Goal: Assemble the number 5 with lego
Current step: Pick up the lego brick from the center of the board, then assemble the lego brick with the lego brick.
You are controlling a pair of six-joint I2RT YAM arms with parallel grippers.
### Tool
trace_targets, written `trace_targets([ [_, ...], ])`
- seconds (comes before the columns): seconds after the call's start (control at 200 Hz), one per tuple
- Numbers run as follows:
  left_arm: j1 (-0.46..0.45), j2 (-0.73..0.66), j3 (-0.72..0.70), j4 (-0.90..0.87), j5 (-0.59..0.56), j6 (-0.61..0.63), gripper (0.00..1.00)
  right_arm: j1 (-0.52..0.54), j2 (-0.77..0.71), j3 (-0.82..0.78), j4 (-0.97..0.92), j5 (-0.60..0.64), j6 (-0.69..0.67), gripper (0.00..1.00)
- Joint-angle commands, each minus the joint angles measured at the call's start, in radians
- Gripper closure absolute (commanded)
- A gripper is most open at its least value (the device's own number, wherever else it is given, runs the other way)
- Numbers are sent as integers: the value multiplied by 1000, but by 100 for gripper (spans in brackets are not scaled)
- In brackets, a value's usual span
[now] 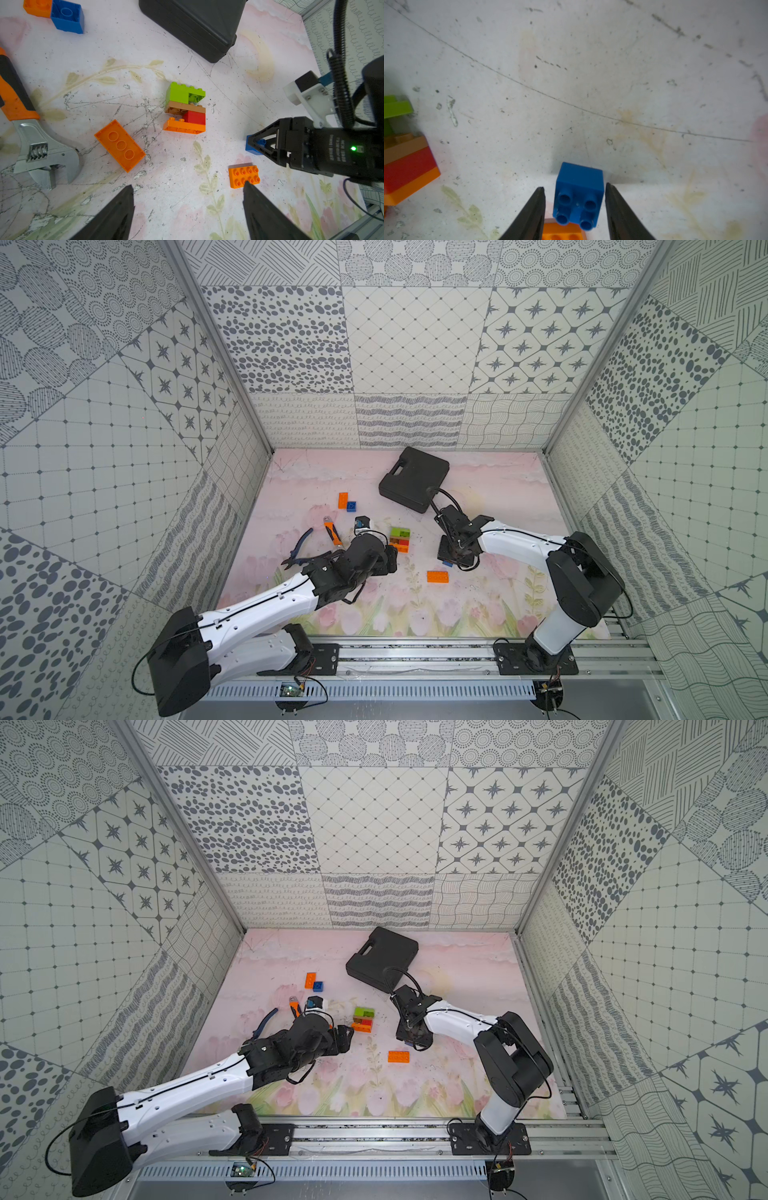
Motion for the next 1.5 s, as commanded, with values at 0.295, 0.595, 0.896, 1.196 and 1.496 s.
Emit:
trace_targets([
  [0.295, 13, 4, 17, 15, -12, 25, 14, 0, 9, 40, -82, 20, -56, 73],
  [0.595, 15, 3, -24, 49, 29, 17, 12, 60, -139, -26, -96, -33, -115, 72],
  [0.896, 20, 23, -38, 94, 79, 16, 8, 132, -68, -26, -83, -80, -138, 71],
  [1.196, 24, 29, -33, 89, 77, 17, 7, 133, -10, -18, -115, -73, -186, 71],
  [1.496, 26, 49, -15, 73, 84, 19, 7, 134, 49, -60, -69, -99, -191, 70],
])
